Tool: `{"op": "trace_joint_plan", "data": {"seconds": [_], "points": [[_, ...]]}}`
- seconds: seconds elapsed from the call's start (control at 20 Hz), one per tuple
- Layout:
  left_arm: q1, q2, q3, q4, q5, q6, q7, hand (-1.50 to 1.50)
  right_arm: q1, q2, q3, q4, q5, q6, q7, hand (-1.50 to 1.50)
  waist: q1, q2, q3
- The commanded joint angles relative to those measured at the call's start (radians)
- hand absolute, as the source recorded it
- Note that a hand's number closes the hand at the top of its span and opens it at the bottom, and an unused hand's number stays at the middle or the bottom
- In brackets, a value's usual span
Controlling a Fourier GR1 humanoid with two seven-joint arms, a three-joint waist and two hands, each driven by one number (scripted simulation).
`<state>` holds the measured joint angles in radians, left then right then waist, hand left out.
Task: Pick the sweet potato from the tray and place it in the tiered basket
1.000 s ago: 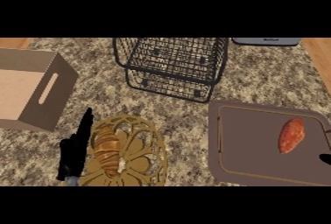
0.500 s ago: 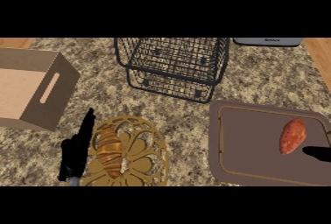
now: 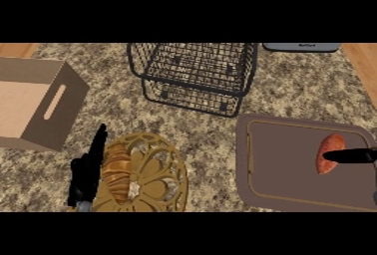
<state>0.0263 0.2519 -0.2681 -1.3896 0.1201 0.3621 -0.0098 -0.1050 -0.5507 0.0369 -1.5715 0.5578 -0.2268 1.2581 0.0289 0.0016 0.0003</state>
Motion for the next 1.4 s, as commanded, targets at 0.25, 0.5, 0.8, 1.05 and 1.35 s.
{"op": "trace_joint_plan", "data": {"seconds": [0.25, 0.5, 0.8, 1.05, 1.35], "points": [[0.017, -0.011, -0.011, 0.017, 0.001, -0.017, 0.019, 0.0, -0.142, 0.123, -0.013, 0.174, 0.023, 0.184, 0.23, -1.5, -0.007, 0.004, -0.004], [0.018, -0.029, -0.002, 0.016, 0.001, -0.005, 0.016, 0.0, -0.189, 0.148, -0.078, 0.22, 0.014, 0.22, 0.23, -1.5, -0.021, 0.001, -0.004], [0.023, 0.023, 0.027, -0.03, 0.001, -0.021, 0.069, 0.0, -0.236, 0.168, -0.122, 0.261, 0.046, 0.264, 0.229, -1.5, -0.022, -0.003, -0.002], [0.008, -0.036, 0.015, 0.032, -0.015, -0.004, 0.014, 0.0, -0.226, 0.227, -0.123, 0.284, 0.073, 0.265, 0.229, -1.5, -0.028, -0.002, -0.002], [0.058, -0.018, 0.028, 0.016, -0.009, -0.03, -0.01, 0.0, -0.239, 0.217, -0.203, 0.286, 0.029, 0.32, 0.229, -1.5, -0.03, -0.004, -0.002]]}}
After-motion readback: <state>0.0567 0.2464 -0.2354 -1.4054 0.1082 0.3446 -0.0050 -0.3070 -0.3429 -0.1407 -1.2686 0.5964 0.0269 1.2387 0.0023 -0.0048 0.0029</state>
